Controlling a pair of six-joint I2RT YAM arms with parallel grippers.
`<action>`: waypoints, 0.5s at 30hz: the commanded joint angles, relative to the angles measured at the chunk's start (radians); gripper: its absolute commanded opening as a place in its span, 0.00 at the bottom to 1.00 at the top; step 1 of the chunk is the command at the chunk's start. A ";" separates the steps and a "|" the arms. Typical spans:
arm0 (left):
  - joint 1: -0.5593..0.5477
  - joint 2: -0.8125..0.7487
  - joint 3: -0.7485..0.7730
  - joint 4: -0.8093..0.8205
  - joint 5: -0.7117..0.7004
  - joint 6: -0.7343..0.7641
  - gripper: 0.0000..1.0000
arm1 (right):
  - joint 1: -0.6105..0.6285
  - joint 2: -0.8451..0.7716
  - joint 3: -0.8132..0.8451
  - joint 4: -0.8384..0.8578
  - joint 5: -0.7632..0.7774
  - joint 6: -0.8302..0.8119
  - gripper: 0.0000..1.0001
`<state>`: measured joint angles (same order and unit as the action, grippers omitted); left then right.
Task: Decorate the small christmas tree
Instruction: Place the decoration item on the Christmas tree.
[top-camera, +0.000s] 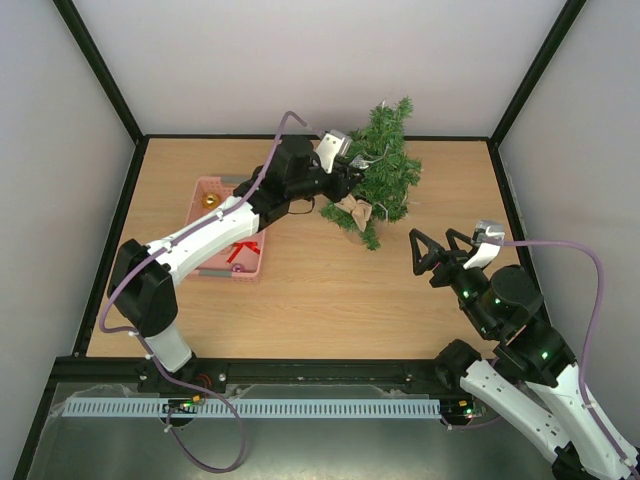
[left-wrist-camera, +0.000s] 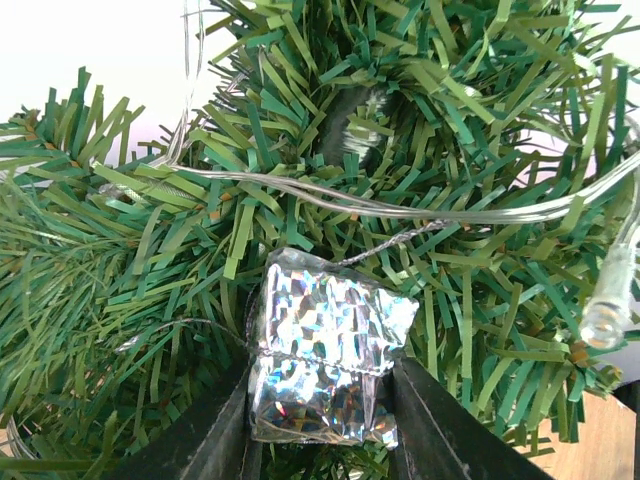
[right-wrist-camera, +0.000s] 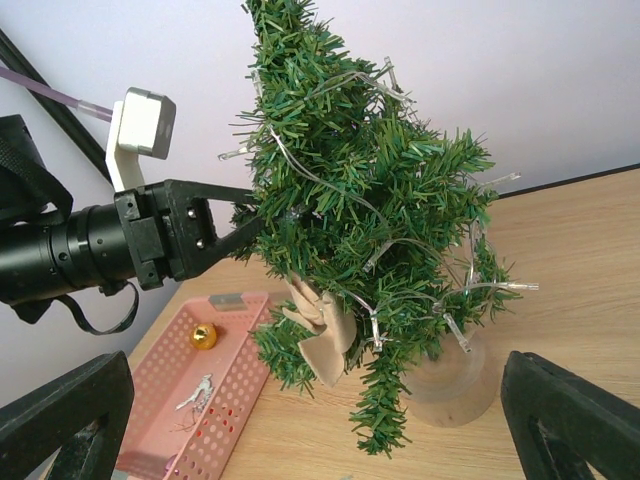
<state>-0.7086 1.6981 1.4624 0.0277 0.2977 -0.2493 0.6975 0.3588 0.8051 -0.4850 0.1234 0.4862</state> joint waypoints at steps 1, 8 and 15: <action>-0.006 0.007 0.035 0.004 0.020 0.018 0.33 | -0.004 -0.012 0.021 0.018 0.012 -0.009 0.99; -0.008 0.017 0.035 0.004 0.035 0.015 0.33 | -0.003 -0.016 0.020 0.015 0.012 -0.009 0.99; -0.012 0.017 0.032 -0.008 0.027 0.015 0.35 | -0.003 -0.020 0.020 0.011 0.010 -0.009 0.99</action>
<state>-0.7116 1.6985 1.4693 0.0261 0.3141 -0.2462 0.6975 0.3523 0.8051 -0.4847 0.1234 0.4862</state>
